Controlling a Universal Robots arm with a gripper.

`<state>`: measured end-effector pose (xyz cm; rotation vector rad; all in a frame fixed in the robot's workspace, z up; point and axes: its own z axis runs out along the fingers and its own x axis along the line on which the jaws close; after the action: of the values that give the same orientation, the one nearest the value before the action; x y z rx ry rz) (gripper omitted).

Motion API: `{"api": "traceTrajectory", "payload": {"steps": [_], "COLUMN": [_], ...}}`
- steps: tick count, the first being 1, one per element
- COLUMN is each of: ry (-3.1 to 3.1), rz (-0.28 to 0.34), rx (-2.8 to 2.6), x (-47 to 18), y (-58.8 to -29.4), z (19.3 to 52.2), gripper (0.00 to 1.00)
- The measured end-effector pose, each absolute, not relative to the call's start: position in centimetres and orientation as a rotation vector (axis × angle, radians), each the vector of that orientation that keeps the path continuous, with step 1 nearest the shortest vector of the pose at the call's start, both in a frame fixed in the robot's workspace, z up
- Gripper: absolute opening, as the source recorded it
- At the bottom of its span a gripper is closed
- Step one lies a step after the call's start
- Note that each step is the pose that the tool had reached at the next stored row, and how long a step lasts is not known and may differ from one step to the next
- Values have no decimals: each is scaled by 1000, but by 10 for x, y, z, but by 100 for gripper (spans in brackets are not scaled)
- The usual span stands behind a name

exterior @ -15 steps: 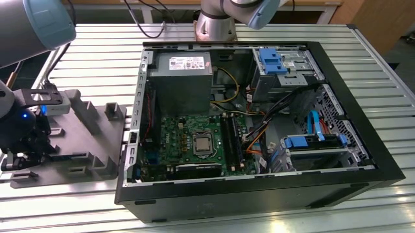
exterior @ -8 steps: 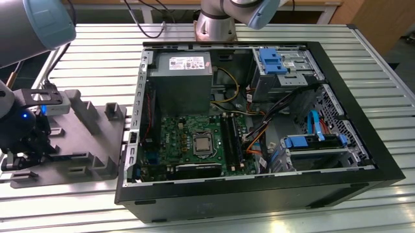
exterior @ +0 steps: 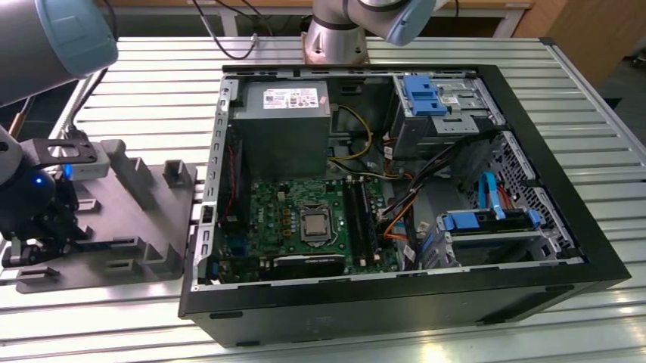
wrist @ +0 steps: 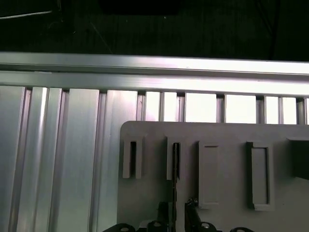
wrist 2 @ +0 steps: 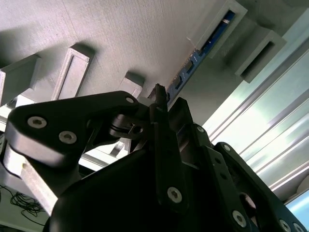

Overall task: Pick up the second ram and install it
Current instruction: 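Pick up the second ram and move it above second insertion slot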

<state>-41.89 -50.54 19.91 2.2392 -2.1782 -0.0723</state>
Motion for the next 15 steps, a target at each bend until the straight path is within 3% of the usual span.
{"api": "traceTrajectory", "payload": {"steps": [11, 15], "ry": [-2144, -2143], "rz": [-72, -72], "rx": [2271, 2272], "x": [-419, -419], "y": [-505, -505], "z": [199, 199], "gripper": [27, 19]}}
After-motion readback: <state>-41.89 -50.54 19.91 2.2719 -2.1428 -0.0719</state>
